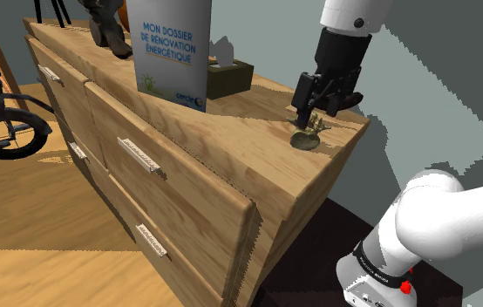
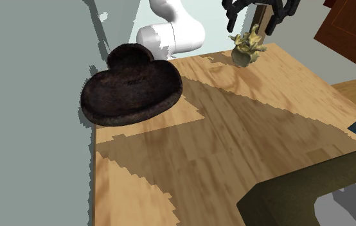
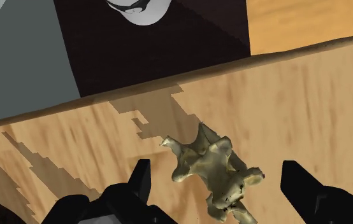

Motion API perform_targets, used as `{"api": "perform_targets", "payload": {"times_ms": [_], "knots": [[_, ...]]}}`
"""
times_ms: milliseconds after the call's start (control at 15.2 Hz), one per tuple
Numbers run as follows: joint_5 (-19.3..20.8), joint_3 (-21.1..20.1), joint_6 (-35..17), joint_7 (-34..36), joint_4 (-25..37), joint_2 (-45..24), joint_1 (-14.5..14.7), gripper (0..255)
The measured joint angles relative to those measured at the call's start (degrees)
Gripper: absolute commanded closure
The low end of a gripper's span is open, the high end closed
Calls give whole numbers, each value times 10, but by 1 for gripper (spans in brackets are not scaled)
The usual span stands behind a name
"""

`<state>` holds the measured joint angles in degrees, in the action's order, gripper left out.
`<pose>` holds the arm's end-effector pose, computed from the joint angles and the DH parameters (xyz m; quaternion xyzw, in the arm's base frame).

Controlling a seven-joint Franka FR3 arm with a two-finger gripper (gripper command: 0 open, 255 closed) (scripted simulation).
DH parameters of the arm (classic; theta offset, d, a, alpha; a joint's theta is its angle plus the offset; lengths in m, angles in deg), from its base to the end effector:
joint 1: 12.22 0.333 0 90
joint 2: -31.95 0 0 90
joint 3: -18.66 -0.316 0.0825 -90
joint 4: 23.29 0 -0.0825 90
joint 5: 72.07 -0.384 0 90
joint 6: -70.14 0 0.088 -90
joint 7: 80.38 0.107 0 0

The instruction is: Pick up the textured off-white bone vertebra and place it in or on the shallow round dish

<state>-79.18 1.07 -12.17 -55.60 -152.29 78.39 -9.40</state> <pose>0.2617 0.1527 0.6183 0.9956 -0.0781 0.0027 0.0509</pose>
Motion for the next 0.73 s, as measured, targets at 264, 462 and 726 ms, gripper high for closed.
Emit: {"api": "perform_targets", "payload": {"times_ms": [264,462,726], "knots": [[-1,0,-4,0,-6,3,1,0],[-1,0,-4,0,-7,3,1,255],[0,0,-4,0,-7,3,1,255]]}}
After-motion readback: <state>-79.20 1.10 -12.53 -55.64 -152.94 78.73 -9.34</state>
